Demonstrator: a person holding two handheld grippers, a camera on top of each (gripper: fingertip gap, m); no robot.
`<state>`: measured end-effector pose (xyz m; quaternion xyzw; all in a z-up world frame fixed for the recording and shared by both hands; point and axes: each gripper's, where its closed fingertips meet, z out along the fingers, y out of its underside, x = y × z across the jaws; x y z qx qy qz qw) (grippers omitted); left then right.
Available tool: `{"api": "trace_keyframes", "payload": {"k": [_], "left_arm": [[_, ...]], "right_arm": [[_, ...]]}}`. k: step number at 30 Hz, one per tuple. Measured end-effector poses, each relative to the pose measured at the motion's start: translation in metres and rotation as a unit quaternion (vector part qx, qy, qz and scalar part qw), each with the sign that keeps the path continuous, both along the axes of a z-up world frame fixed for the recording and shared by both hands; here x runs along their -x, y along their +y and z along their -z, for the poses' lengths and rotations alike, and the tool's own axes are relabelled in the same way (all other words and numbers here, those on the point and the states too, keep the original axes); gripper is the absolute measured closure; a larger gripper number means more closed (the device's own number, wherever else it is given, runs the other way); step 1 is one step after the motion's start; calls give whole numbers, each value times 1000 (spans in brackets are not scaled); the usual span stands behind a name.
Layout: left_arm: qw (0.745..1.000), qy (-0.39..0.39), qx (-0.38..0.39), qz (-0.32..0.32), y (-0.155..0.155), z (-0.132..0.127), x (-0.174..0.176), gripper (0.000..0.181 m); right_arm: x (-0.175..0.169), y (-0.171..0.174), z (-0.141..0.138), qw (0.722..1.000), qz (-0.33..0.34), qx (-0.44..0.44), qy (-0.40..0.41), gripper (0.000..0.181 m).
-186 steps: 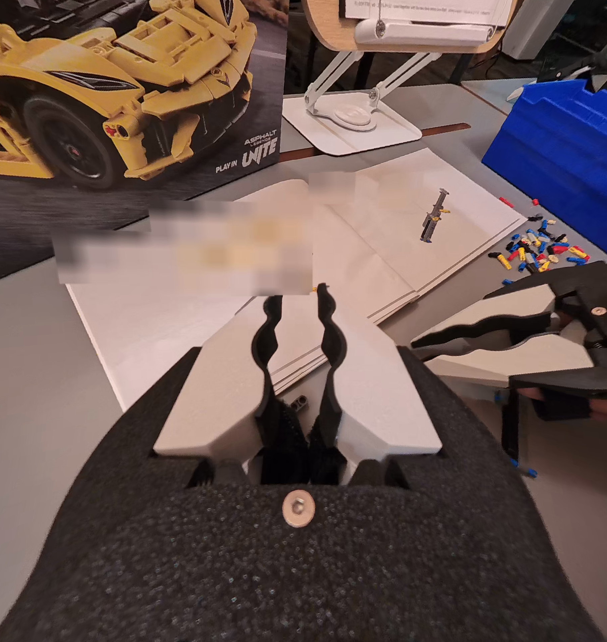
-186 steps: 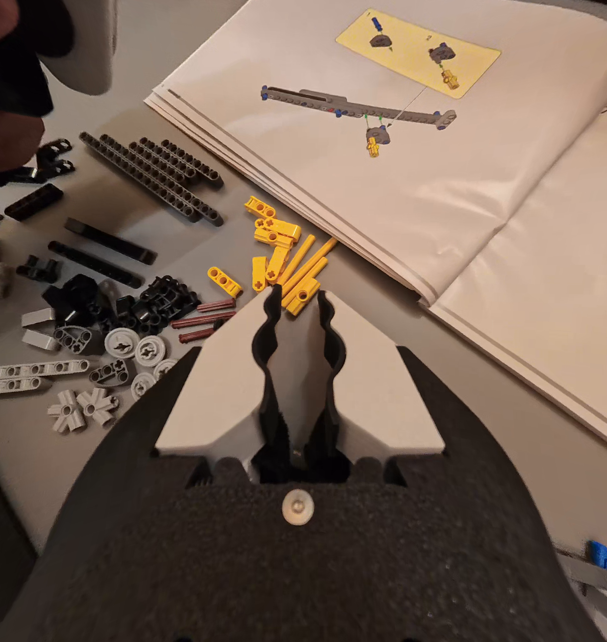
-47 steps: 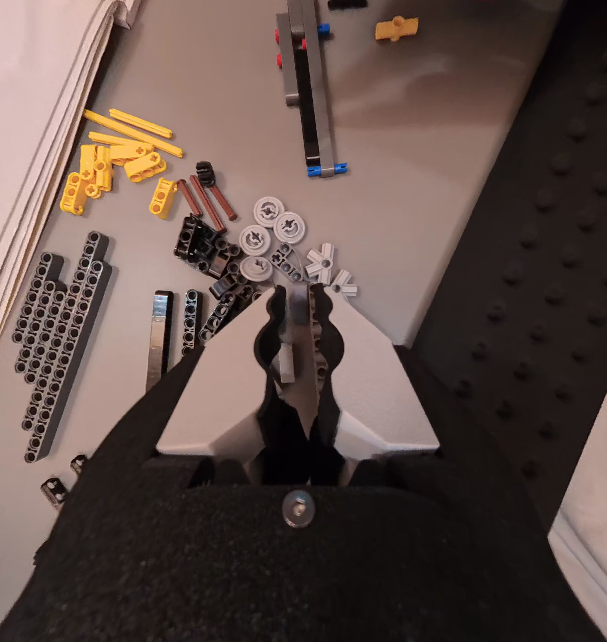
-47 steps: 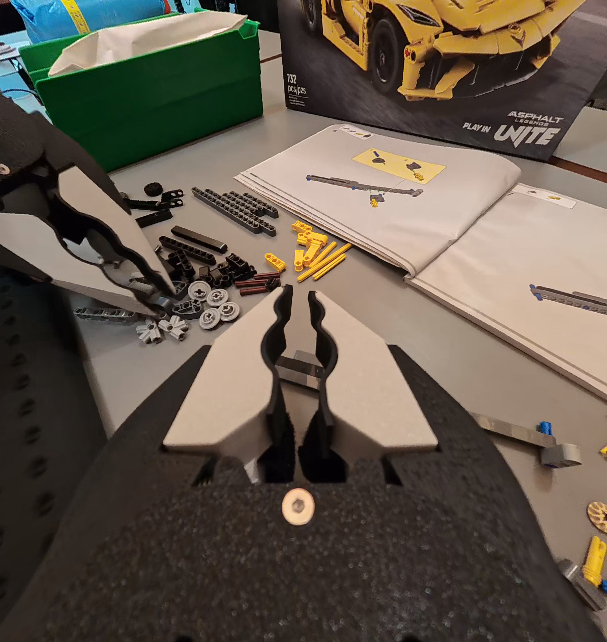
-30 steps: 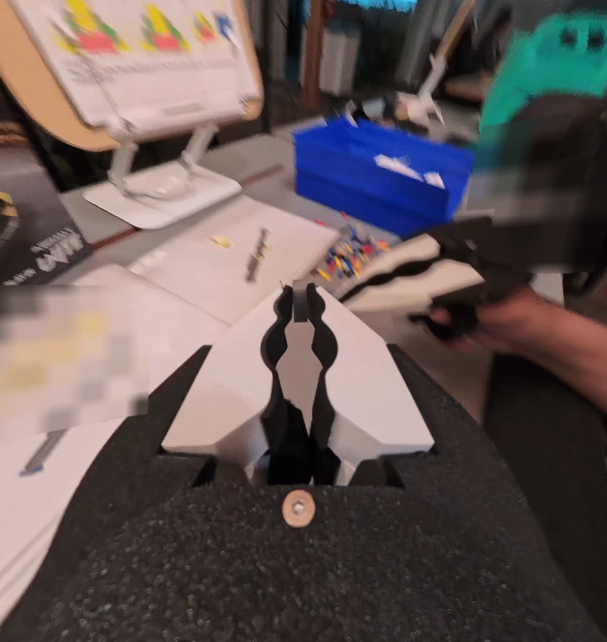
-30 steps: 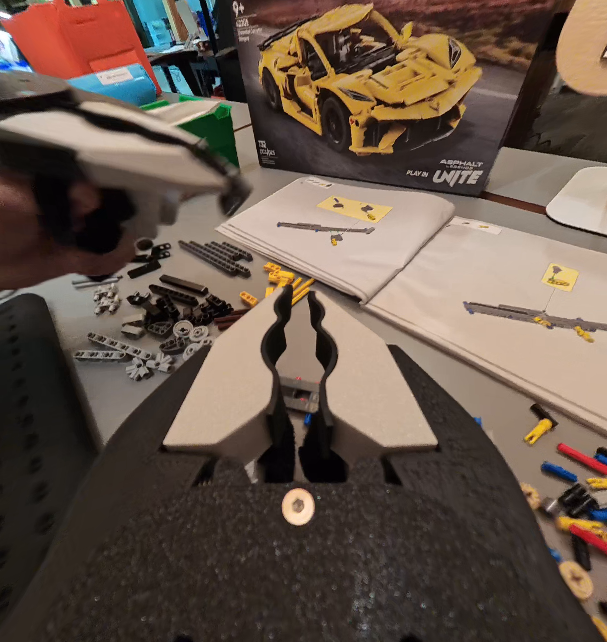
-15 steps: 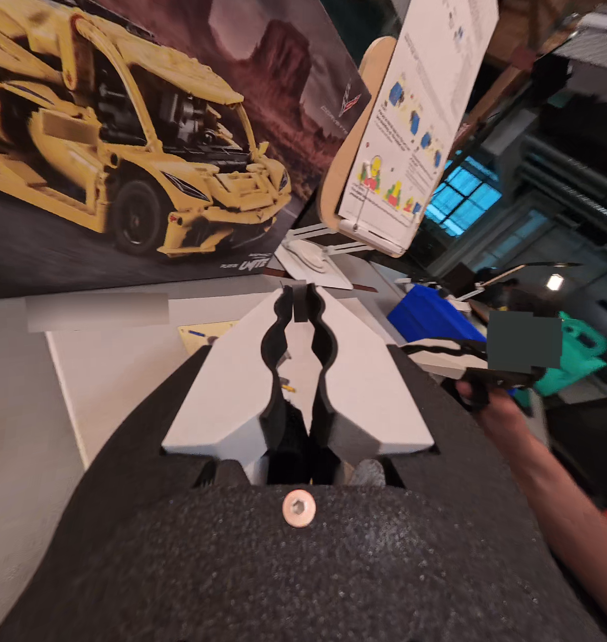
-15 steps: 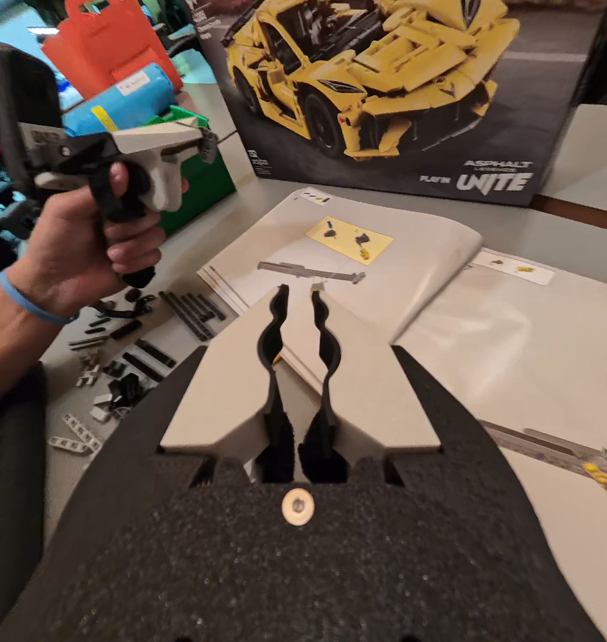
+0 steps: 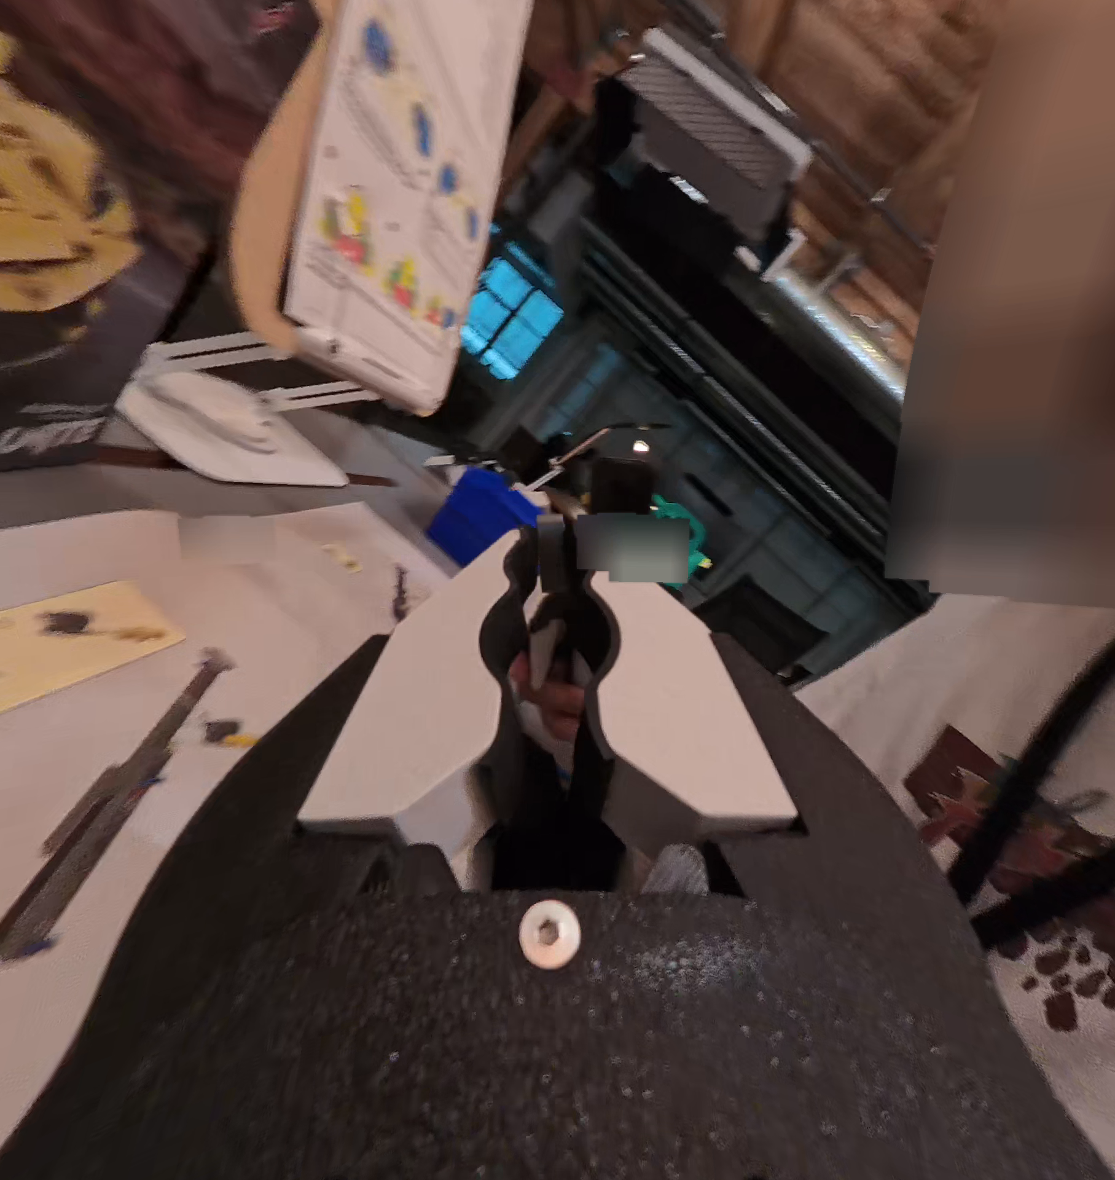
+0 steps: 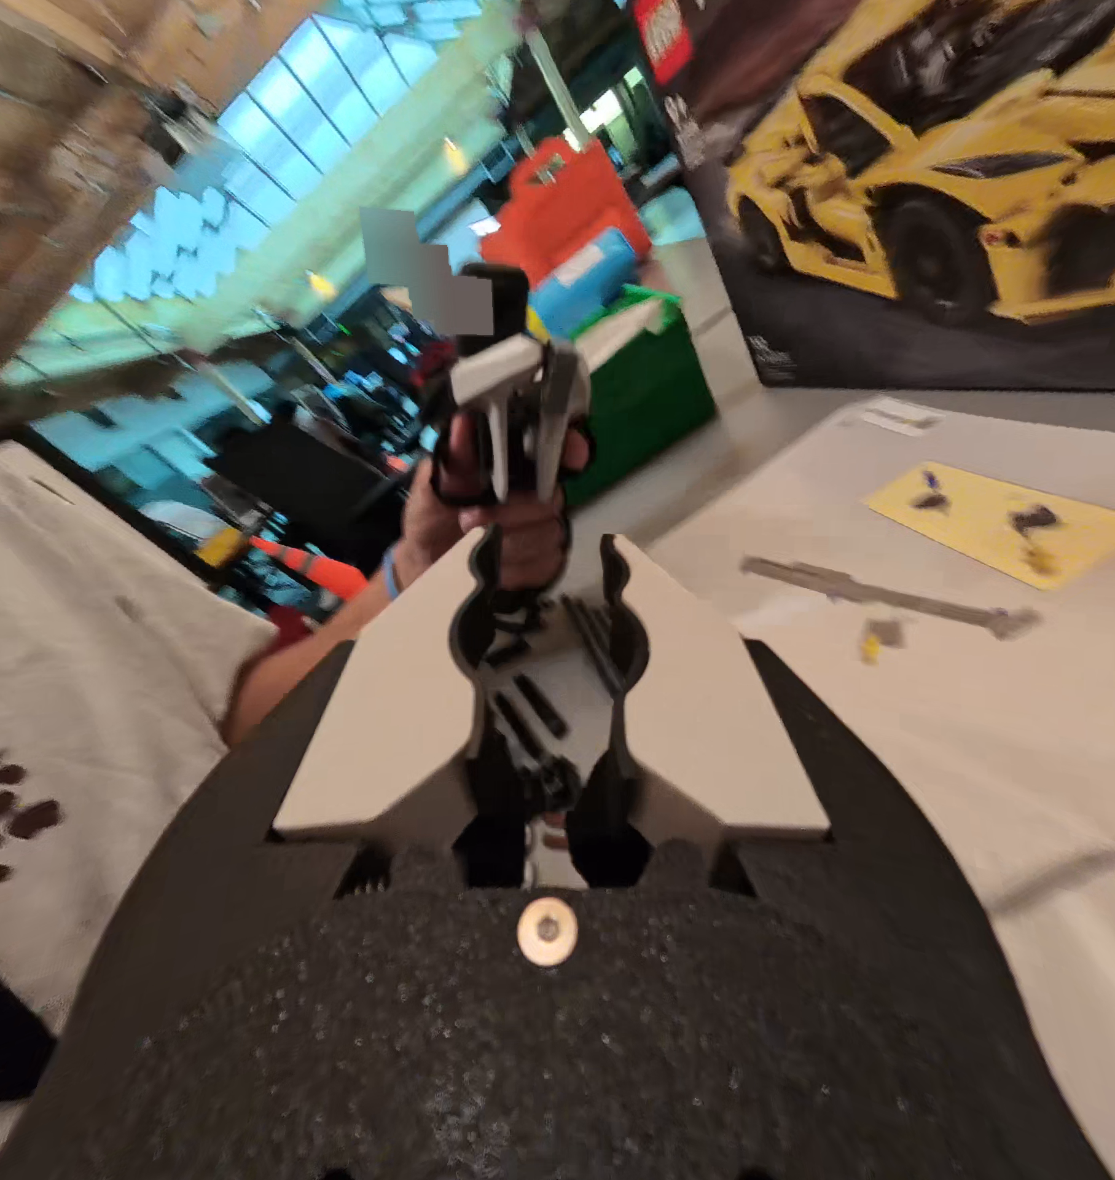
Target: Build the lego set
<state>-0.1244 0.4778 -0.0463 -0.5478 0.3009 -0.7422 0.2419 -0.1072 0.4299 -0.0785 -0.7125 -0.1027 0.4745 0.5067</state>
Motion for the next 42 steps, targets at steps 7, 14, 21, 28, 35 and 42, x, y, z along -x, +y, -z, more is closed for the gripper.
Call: {"api": "trace_keyframes", "payload": {"k": [7,14,21,28,35,42], "left_arm": [[991,-49,-76,94,-62,-21,-10,176],[993,42,-99,55,-59,7,-32,171],[976,115,-184,21,-61,25,-41,145],[966,111,-232,33,-74,21,-39,159],[948,127,-293,19,-75,28,-40,166],[948,110,-299,18,-79,24,-42,167]], "right_arm": [[23,-9,-40,997,-22,-76,4,160],[-8,1,-14,961,123,-134,-211,173],[-43,4,-5,646,271,-302,-646,174],[-23,-6,-15,549,260,-402,-685,174],[-26,-9,-4,607,237,-382,-655,174],[-30,-12,-6,671,237,-355,-606,171]]}}
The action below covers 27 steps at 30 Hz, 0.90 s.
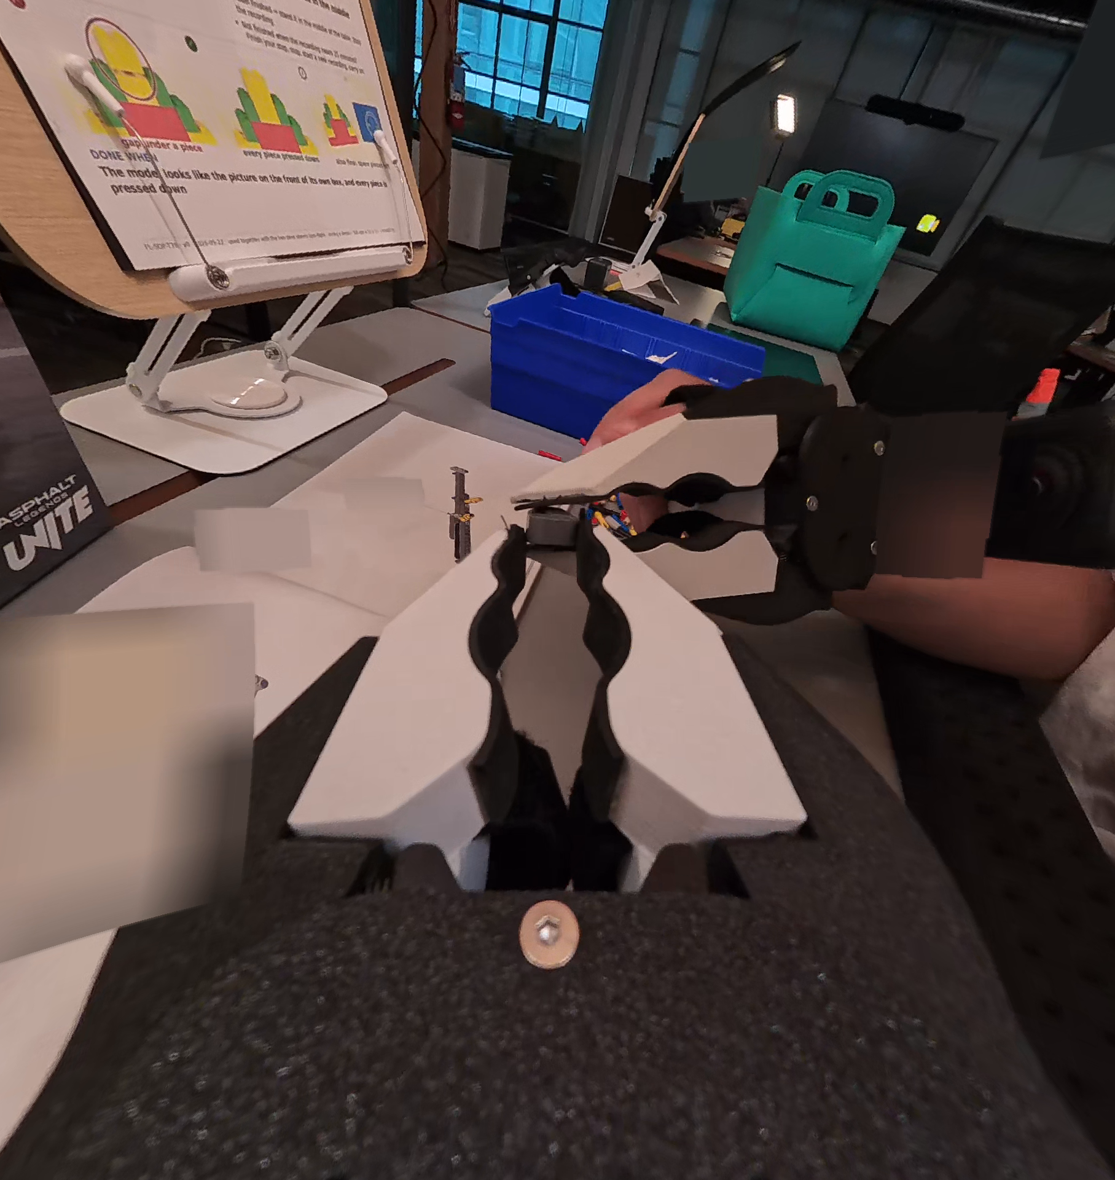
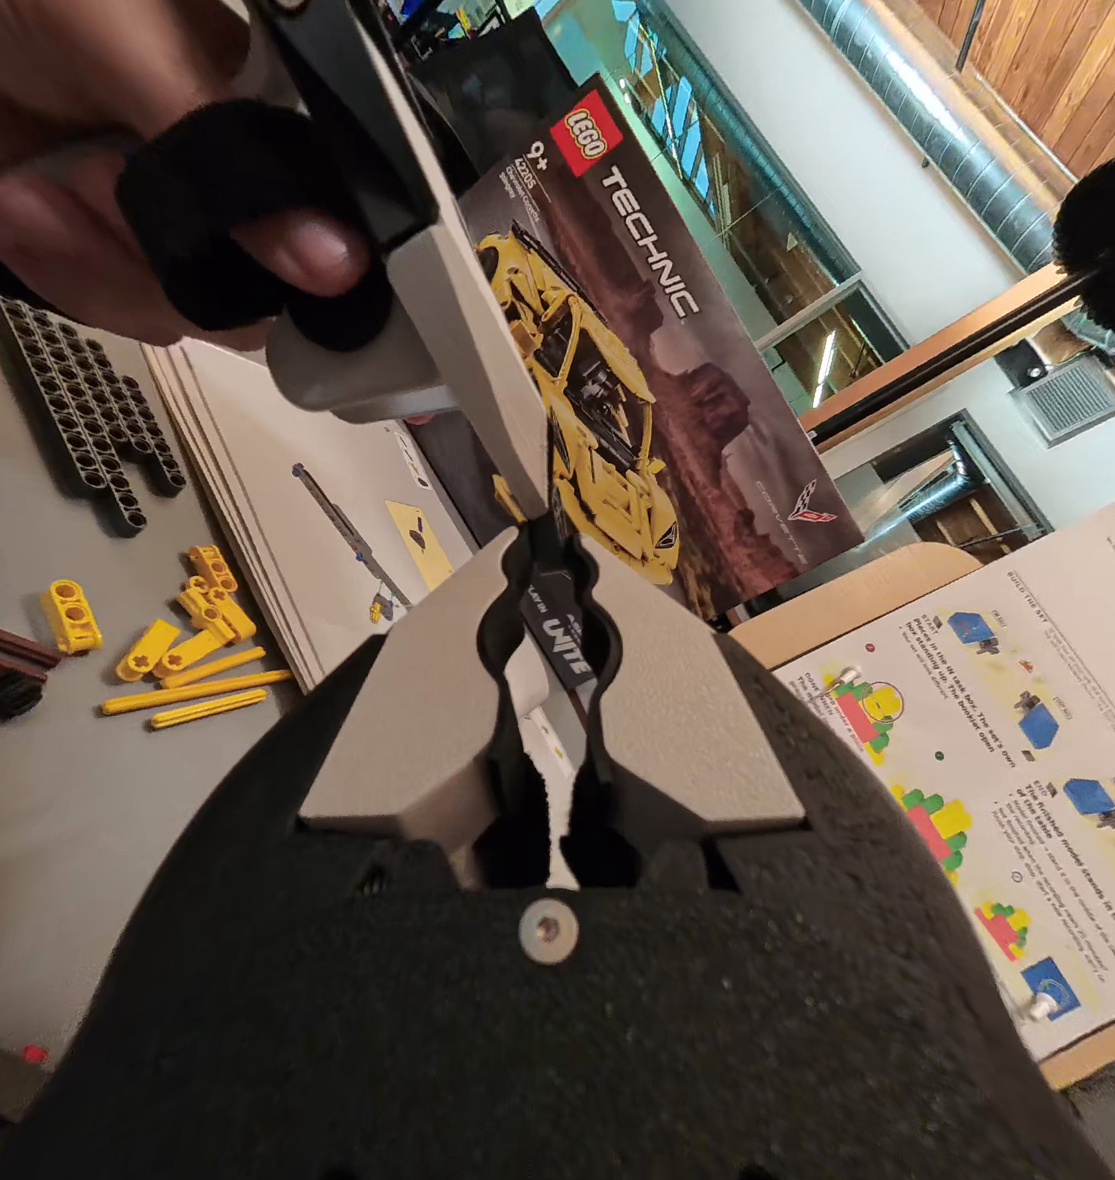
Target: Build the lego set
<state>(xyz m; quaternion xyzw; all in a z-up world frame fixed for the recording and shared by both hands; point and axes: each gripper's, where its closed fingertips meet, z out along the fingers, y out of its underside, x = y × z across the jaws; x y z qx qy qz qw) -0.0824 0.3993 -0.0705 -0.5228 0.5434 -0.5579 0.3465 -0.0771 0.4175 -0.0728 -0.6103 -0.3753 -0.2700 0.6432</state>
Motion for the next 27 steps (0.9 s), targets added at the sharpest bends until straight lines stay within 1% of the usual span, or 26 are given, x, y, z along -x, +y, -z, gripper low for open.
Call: {"api": "trace_keyframes", "payload": {"k": [3,7,8,9,10,11,12,13,14,15,16,17,18,19,21,23,24,27], "left_arm": [[1000,2,2,-1,0,2,-1,167],[1000,-1,9,-14,9,2,1,167],[1000,-6,10,-19,12,-1,3,167],[1000,-12,8,-25,15,-3,4,167],[999,-19,5,-28,16,-6,6,167],[999,-26,0,-29,17,-10,8,167],[999,-38,-7,-31,17,-14,9,167],[998,-54,-20,-29,14,-20,11,167],[997,-70,-39,-22,9,-24,12,167],[995,-82,-62,-17,5,-27,13,167],[993,-87,-84,-15,1,-28,13,167],[991,-90,-100,-11,-3,-28,13,167],[989,-93,-111,-6,-7,-28,12,167],[988,-96,-117,-2,-10,-29,12,167],[987,-100,-125,8,-16,-29,11,167],[986,-100,-131,15,-19,-27,11,167],[986,-100,-134,18,-21,-26,10,167],[987,-90,-131,19,-21,-22,9,167]], "right_arm": [[-1,0,3,1000,4,5,0,171],[-8,2,9,998,1,41,45,157],[-11,2,8,997,-1,42,69,157],[-14,1,8,992,-5,51,114,157],[-12,0,14,980,-30,93,175,156],[-11,-1,20,956,-52,145,251,152],[-10,-2,22,921,-73,191,332,146],[-2,-8,20,871,-123,240,410,145],[9,-17,12,800,-193,288,490,144],[11,-22,-3,713,-245,318,574,137],[8,-25,-21,618,-292,328,652,137],[5,-31,-35,536,-342,335,695,142],[6,-37,-41,483,-374,351,710,143],[10,-39,-38,465,-376,371,711,144],[16,-36,-26,472,-355,390,706,152],[14,-38,-31,445,-374,383,718,163],[13,-38,-31,442,-374,380,721,172],[11,-35,-26,467,-358,374,717,174]]}}
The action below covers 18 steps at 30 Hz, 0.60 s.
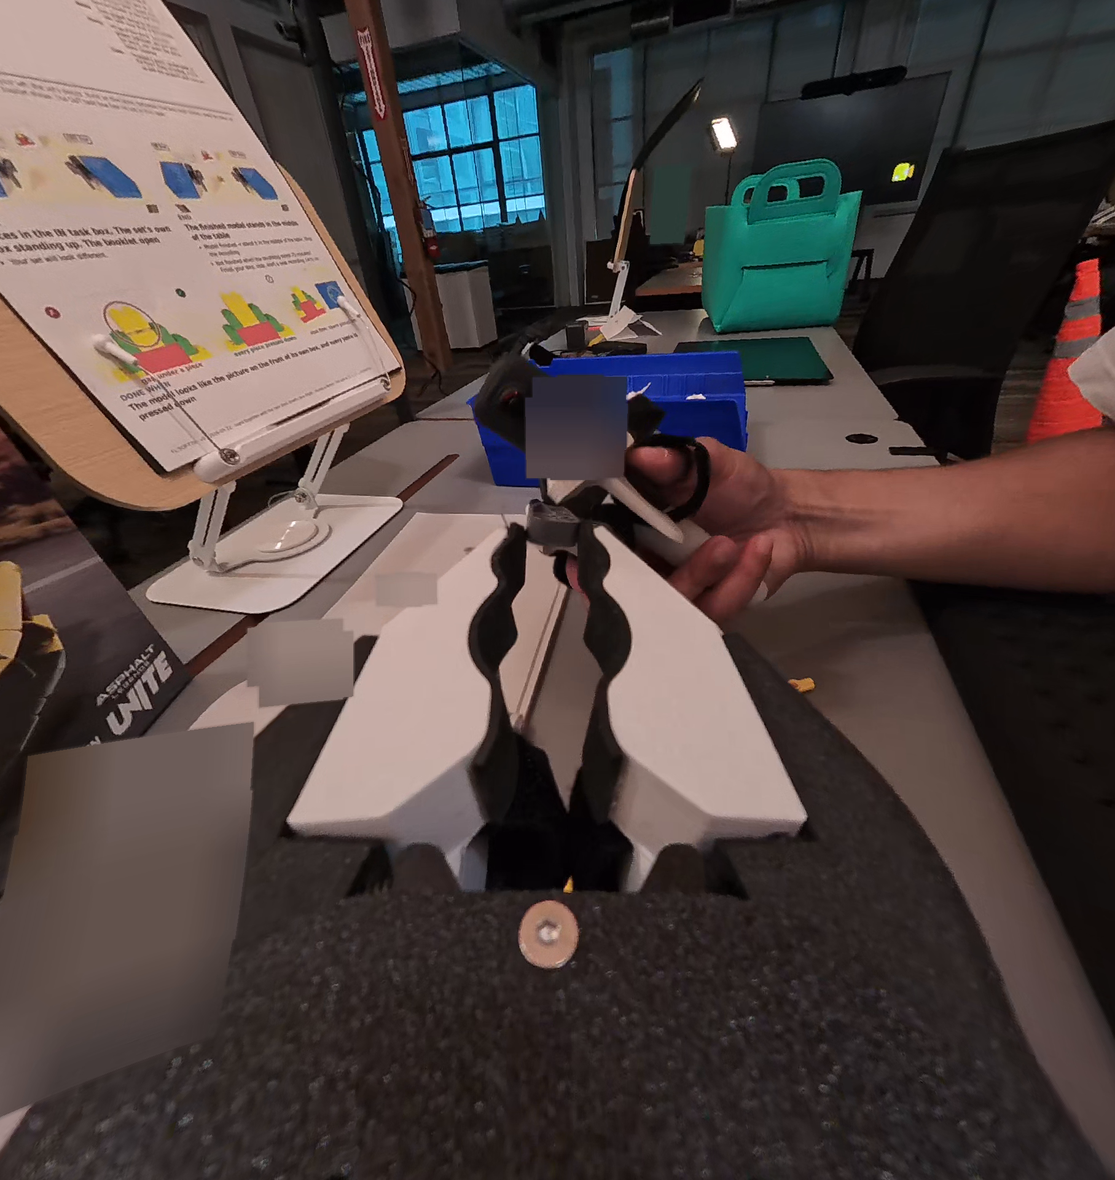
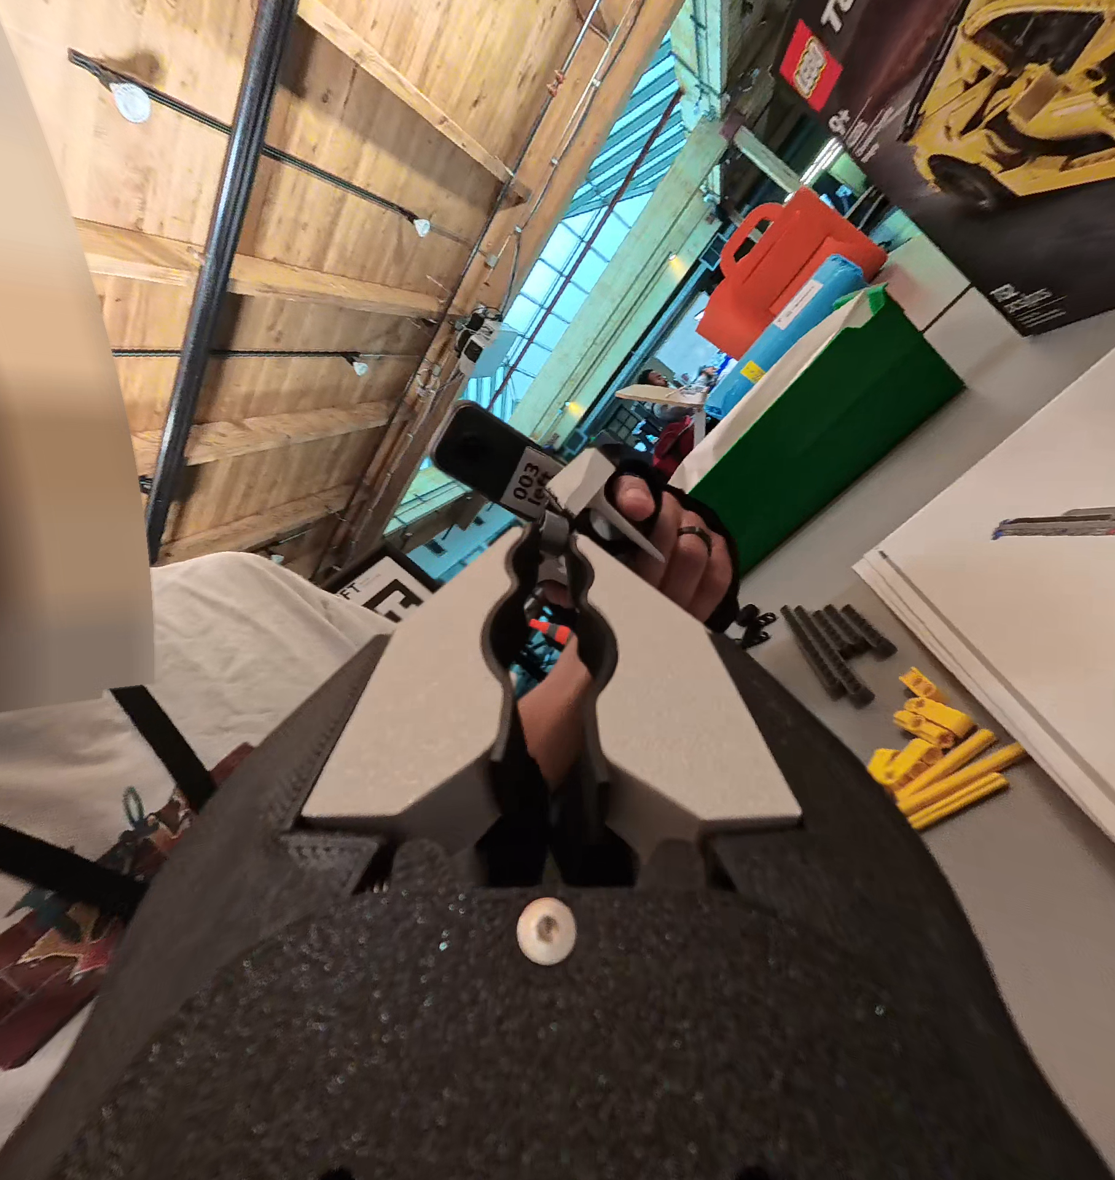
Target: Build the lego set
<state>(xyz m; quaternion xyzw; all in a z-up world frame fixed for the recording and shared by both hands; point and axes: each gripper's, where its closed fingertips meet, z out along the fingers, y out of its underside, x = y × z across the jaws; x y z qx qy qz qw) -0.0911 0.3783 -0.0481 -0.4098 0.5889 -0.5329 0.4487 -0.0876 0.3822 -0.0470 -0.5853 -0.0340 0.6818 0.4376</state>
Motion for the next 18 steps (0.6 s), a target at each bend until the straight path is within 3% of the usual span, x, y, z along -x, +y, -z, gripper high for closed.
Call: {"api": "trace_keyframes", "payload": {"k": [3,6,11,13,18], "left_arm": [[998,21,61,16,1,3,-2,166],[982,51,176,35,6,6,-9,151],[939,24,334,76,11,-2,-14,169],[928,23,364,82,13,-1,-16,171],[926,28,370,72,14,2,-19,175]], "right_arm": [[-3,2,1,998,32,-27,-36,175],[-8,7,3,993,77,-46,-81,175],[-12,11,3,980,126,-76,-132,175],[-14,12,5,978,135,-75,-139,175],[-14,15,5,976,147,-77,-142,175]]}}
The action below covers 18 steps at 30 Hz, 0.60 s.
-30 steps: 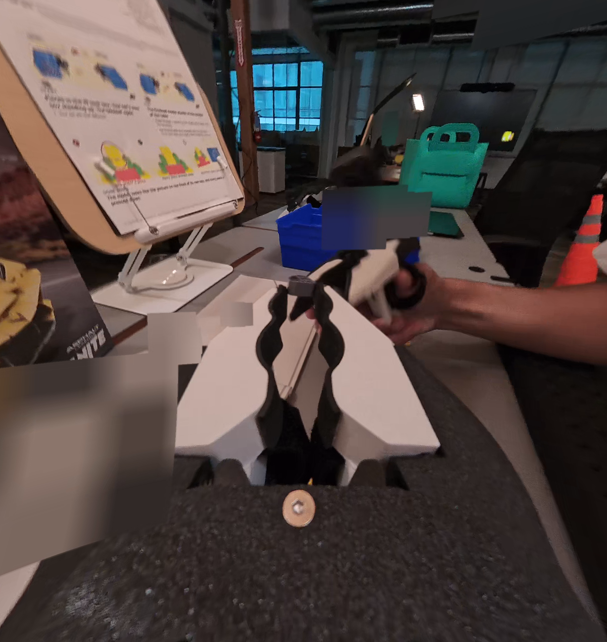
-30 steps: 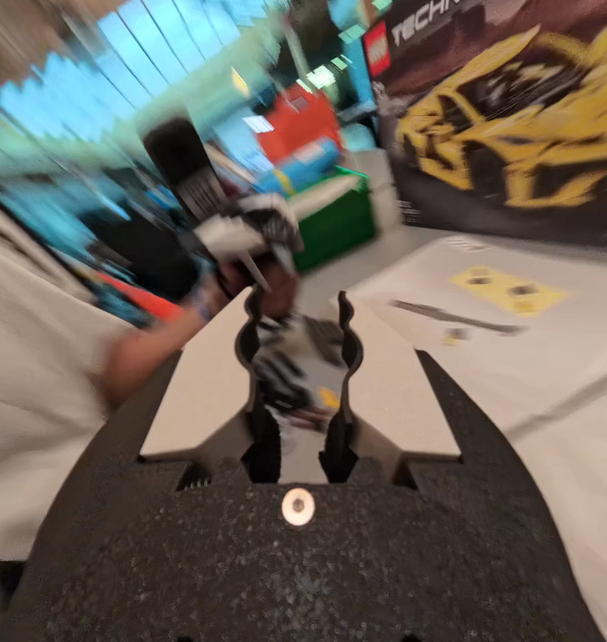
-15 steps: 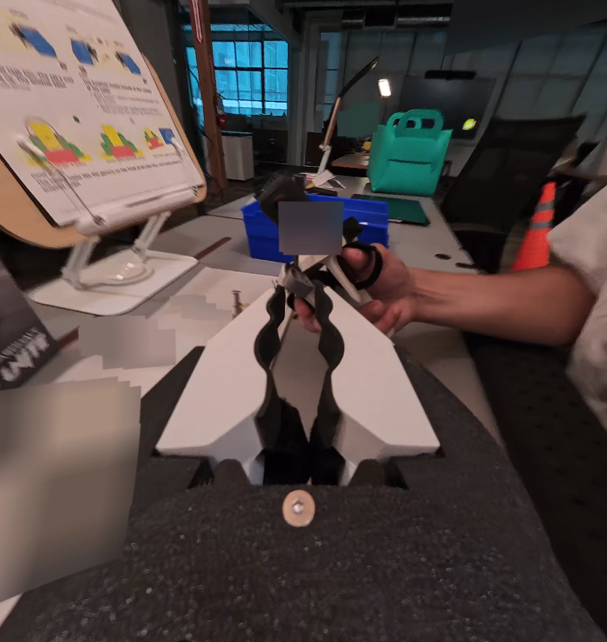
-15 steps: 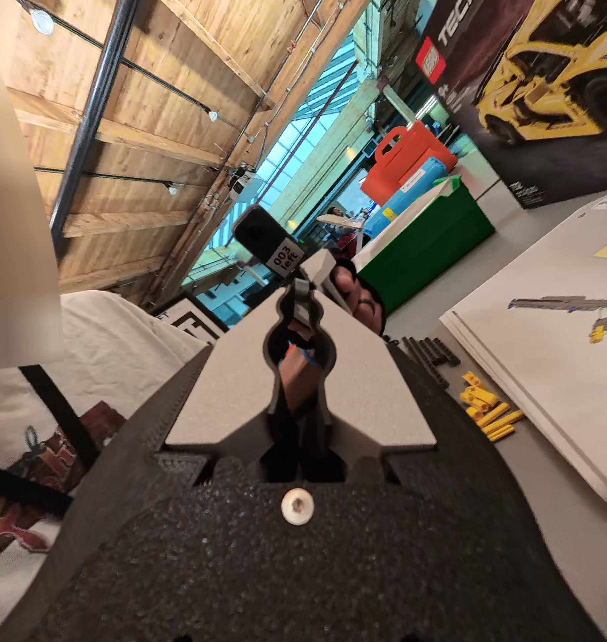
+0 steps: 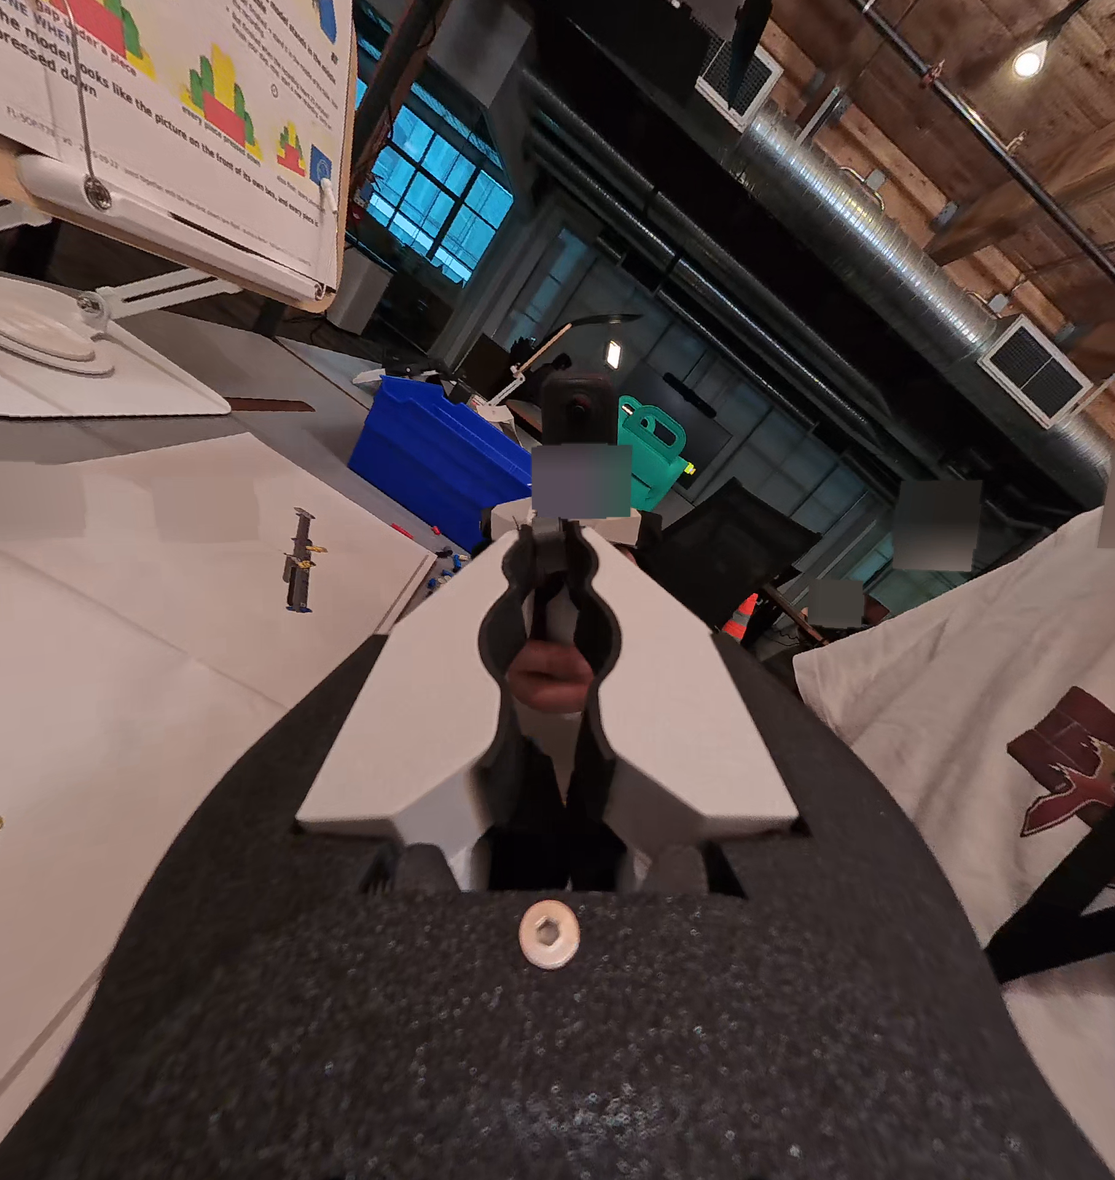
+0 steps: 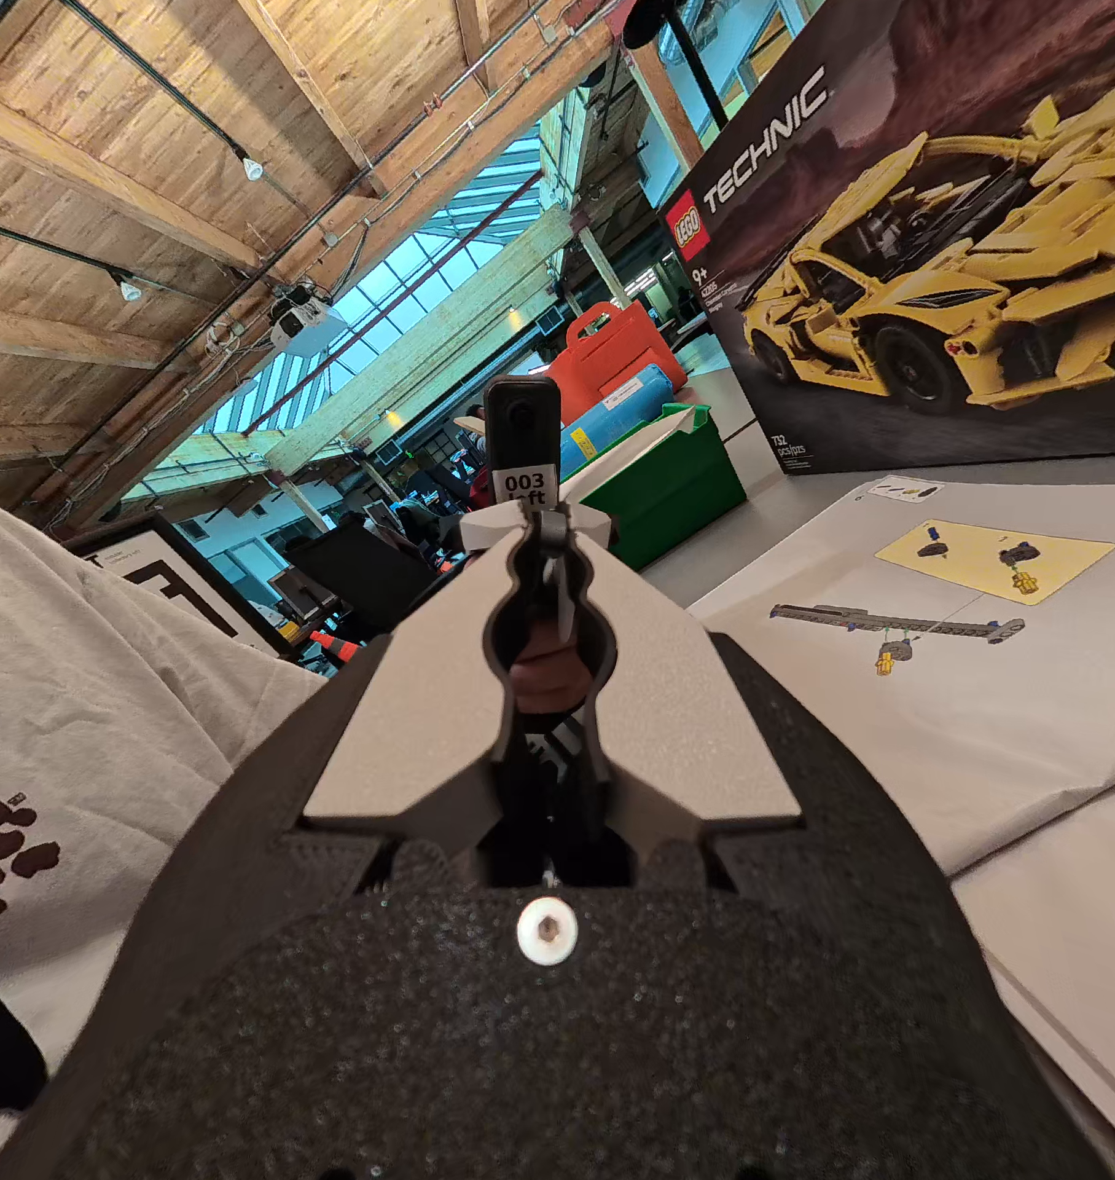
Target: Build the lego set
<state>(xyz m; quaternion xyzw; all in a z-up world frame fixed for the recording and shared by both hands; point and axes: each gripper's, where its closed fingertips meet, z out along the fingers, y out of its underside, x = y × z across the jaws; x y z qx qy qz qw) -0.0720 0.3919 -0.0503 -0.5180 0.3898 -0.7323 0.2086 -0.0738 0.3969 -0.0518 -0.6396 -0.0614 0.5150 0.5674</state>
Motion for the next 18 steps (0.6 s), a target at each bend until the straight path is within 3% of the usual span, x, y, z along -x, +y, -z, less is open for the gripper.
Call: {"api": "trace_keyframes", "payload": {"k": [18], "left_arm": [[1000,-13,21,-11,-4,-1,-7,175]], "right_arm": [[-4,1,-5,999,-1,0,33,175]]}}
